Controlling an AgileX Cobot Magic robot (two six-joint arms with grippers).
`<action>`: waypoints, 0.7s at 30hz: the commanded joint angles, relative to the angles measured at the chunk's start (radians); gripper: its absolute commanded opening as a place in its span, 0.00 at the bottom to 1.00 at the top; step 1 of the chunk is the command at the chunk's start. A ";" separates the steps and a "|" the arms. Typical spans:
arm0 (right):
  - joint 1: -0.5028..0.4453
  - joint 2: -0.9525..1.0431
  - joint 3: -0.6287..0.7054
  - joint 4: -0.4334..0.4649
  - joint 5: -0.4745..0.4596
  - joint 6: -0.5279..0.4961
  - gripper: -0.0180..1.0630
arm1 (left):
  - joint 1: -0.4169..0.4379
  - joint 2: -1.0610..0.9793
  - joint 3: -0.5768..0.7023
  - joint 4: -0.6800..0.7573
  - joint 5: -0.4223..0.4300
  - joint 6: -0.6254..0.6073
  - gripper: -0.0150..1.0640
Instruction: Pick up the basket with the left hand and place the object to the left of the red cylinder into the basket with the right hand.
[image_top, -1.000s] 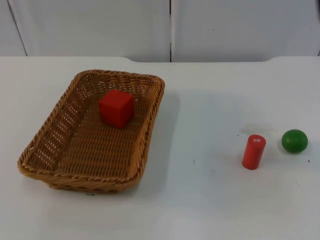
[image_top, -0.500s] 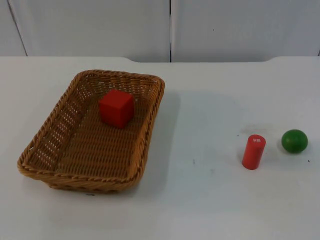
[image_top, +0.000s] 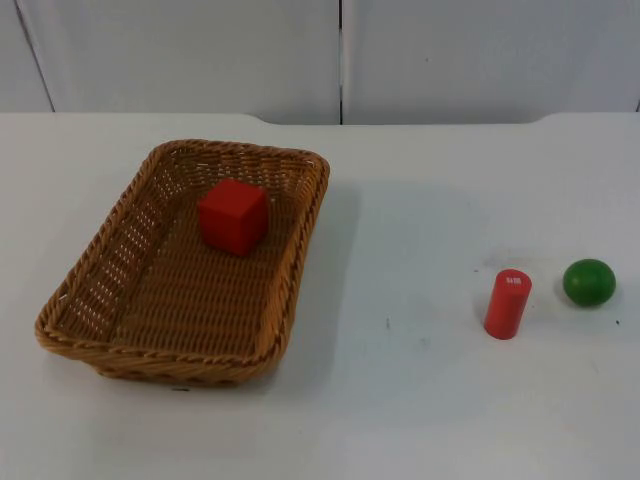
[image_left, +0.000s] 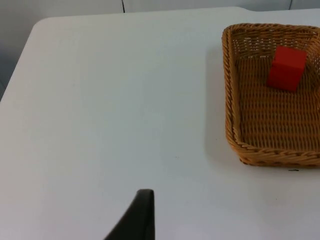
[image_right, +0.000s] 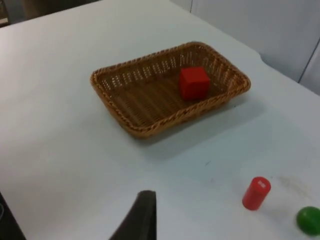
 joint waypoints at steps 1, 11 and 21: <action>-0.004 -0.028 0.012 -0.003 0.015 0.019 0.85 | -0.004 -0.003 0.005 -0.014 -0.011 -0.002 0.99; -0.004 -0.194 0.086 -0.003 0.109 0.083 0.85 | -0.004 -0.003 0.005 -0.014 -0.011 -0.002 0.99; -0.004 -0.341 0.103 -0.032 0.214 0.131 0.85 | -0.004 -0.003 0.005 -0.014 -0.011 -0.002 0.99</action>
